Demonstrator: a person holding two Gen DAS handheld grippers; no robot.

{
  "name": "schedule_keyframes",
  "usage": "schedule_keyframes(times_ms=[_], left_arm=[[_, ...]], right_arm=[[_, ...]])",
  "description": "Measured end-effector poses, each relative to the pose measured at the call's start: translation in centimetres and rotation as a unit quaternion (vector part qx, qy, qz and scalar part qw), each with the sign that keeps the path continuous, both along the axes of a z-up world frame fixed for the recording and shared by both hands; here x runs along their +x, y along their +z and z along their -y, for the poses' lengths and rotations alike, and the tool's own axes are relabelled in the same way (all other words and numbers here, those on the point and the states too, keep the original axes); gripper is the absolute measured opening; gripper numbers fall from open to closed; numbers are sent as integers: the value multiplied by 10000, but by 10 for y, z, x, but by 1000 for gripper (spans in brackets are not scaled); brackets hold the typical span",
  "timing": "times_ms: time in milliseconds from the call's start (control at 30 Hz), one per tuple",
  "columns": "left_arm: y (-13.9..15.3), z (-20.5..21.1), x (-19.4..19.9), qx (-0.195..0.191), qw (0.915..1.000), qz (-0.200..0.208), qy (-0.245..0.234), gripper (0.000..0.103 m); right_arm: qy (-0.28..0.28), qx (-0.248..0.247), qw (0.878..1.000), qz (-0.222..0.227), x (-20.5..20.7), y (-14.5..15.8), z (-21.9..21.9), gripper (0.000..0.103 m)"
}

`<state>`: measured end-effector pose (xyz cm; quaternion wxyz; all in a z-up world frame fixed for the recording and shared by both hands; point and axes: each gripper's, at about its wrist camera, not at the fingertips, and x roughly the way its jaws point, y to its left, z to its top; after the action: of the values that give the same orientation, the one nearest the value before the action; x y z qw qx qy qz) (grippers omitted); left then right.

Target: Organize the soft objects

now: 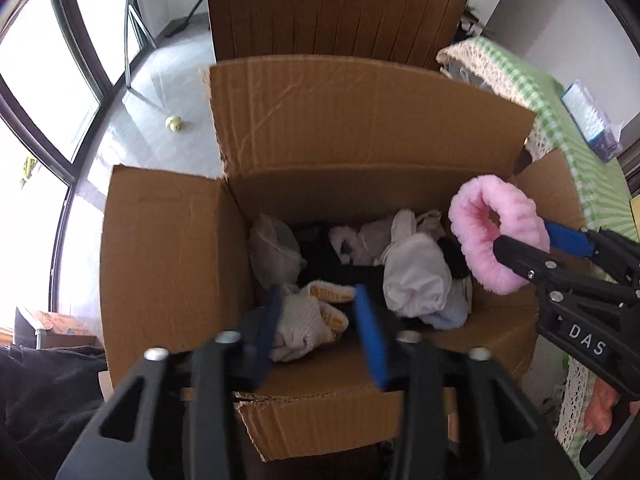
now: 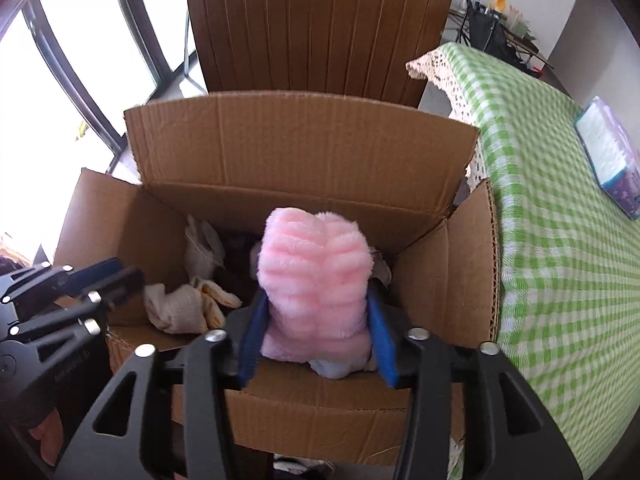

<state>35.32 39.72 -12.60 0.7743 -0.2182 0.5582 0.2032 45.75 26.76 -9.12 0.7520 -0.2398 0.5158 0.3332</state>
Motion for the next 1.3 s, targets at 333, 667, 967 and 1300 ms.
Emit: schedule_keyframes(times_ms=[333,667,967,1300], left_arm=[[-2,-6,-8,-88,9995,-97,272,83],[41,-4,-23,206,9982,352,436,90],[155,36,-66,1600,9718,1656,515,95],[240,171,-94,2843,8777,3833,-426,95]], right_arm=[[-35,99,9999,-32,4,7,9,67],[-206,355,9990,154,-10,41,29,67],[-430,1282,9831,1235,-43,135,94,67],[-1549,2513,8992,3230,-107,221,265,85]])
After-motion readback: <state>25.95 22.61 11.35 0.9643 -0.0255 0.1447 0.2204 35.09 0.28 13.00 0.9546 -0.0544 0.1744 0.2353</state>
